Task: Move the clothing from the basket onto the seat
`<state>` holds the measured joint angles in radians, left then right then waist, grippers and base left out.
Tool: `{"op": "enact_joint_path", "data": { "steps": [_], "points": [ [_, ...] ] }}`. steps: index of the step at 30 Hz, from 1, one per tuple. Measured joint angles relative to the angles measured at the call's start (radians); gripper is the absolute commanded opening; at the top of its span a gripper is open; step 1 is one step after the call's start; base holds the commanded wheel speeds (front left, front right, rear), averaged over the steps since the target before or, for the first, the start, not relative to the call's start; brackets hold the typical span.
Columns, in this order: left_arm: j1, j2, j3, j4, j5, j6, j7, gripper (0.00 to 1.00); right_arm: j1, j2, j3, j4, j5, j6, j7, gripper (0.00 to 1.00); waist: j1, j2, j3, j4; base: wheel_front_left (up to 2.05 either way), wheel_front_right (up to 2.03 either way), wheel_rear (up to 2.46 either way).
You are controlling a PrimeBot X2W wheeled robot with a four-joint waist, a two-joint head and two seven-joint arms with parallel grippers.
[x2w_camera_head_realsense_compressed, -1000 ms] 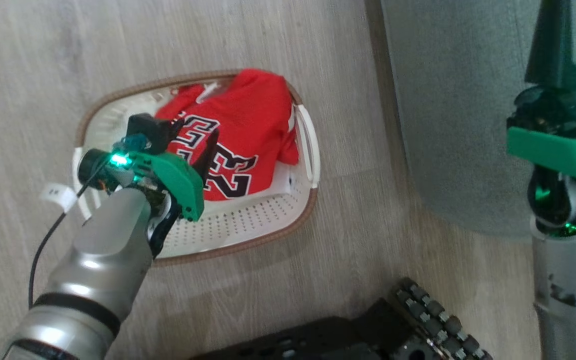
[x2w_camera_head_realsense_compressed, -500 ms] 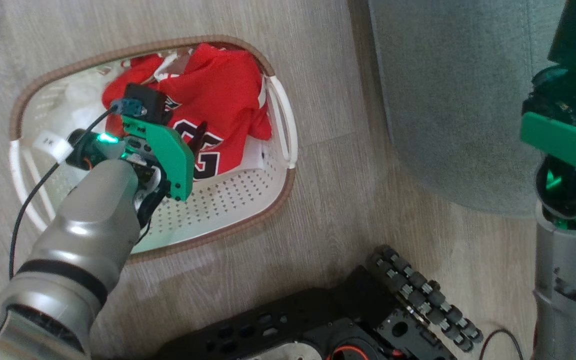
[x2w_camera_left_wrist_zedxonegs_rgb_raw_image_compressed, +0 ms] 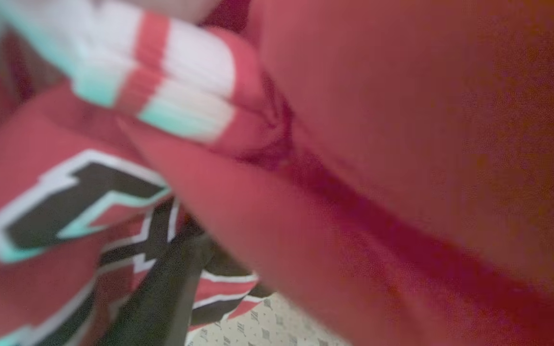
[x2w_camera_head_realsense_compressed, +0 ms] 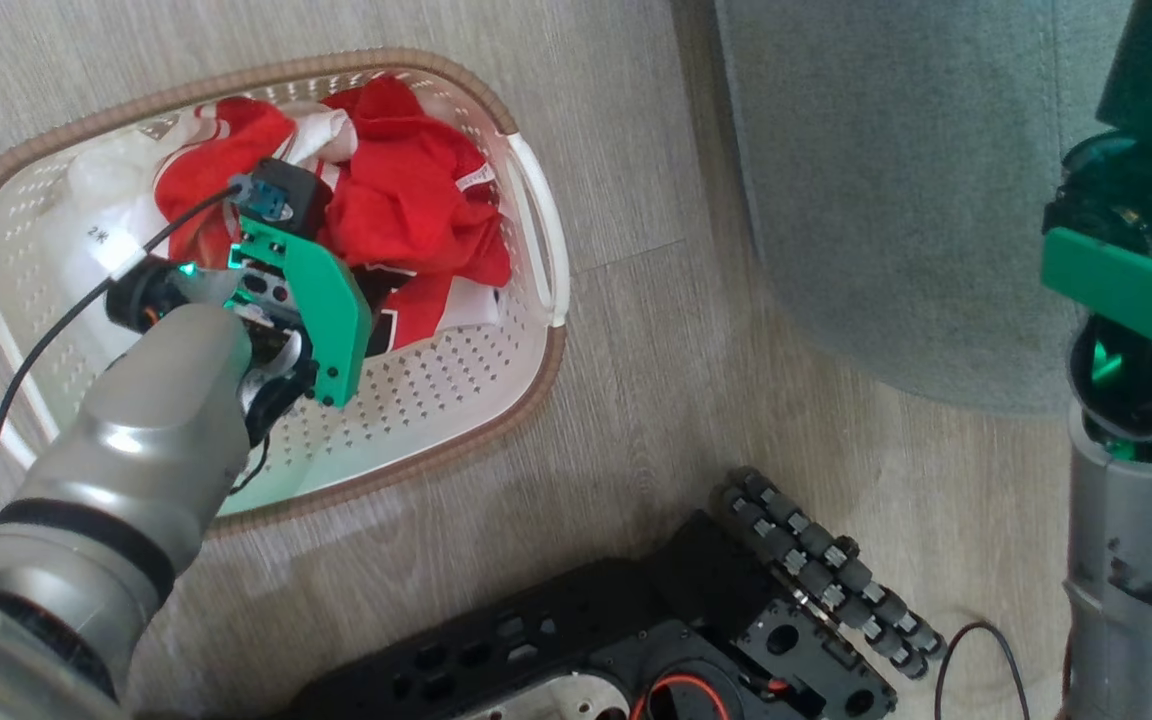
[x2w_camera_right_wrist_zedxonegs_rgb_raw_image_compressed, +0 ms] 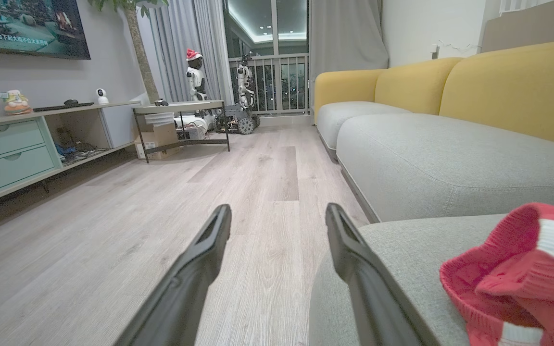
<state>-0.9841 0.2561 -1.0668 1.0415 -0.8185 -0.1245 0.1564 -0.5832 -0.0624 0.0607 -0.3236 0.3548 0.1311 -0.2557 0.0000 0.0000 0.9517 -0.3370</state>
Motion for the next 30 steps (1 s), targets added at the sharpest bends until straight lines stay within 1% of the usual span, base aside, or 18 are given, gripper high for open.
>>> {"op": "enact_joint_path", "data": {
  "steps": [1,2,3,8,15,24,25,26,27,30],
  "points": [
    [0.000,0.003,-0.012,-0.005,-0.010,0.000,0.002,0.71,0.000,0.000,0.000,0.000,0.000,0.000,0.000,1.00,0.0000,0.0000,-0.001,0.000,0.00,0.00,0.00],
    [-0.001,0.009,-0.024,-0.008,-0.021,0.000,0.002,0.26,0.000,0.000,0.000,0.000,0.000,0.000,0.000,1.00,0.0000,0.0000,-0.002,0.000,0.00,0.00,0.00],
    [-0.001,0.016,-0.035,-0.013,-0.028,0.000,0.002,0.00,0.000,0.000,0.000,0.000,0.002,0.000,0.000,1.00,0.0000,0.0000,-0.002,0.000,0.00,0.00,0.00],
    [-0.018,0.041,-0.093,-0.037,-0.067,0.000,-0.029,0.00,0.000,0.000,-0.001,0.001,0.007,0.000,0.000,1.00,0.0000,0.0000,-0.011,0.003,0.00,0.00,0.00],
    [-0.023,0.043,-0.150,-0.049,-0.126,0.000,-0.090,0.00,0.000,0.000,-0.002,0.007,0.007,0.000,0.000,1.00,0.0000,0.0000,-0.046,0.018,0.00,0.00,0.00],
    [-0.021,0.040,-0.187,-0.064,-0.183,0.000,-0.178,0.00,0.002,0.000,-0.013,0.030,0.007,0.000,0.000,1.00,0.0000,0.0000,-0.116,0.038,0.00,0.00,0.00],
    [-0.020,0.040,-0.188,-0.064,-0.188,0.000,-0.204,0.13,0.002,0.000,-0.015,0.035,0.006,0.000,0.000,1.00,0.0000,0.0000,-0.126,0.041,0.00,0.00,0.00],
    [-0.019,0.038,-0.188,-0.063,-0.192,0.000,-0.222,0.47,0.003,0.000,-0.018,0.039,0.005,0.000,0.000,1.00,0.0000,0.0000,-0.136,0.043,0.00,0.00,0.00],
    [-0.019,0.035,-0.189,-0.063,-0.196,0.000,-0.236,1.00,0.005,0.000,-0.020,0.042,0.002,0.000,0.000,1.00,0.0000,0.0000,-0.147,0.046,0.00,0.00,0.00],
    [-0.017,0.023,-0.198,-0.069,-0.197,0.000,-0.280,1.00,0.025,0.000,-0.029,0.053,-0.012,0.000,0.000,1.00,-0.0001,0.0000,-0.182,0.057,0.00,0.00,0.00]
  ]
}}
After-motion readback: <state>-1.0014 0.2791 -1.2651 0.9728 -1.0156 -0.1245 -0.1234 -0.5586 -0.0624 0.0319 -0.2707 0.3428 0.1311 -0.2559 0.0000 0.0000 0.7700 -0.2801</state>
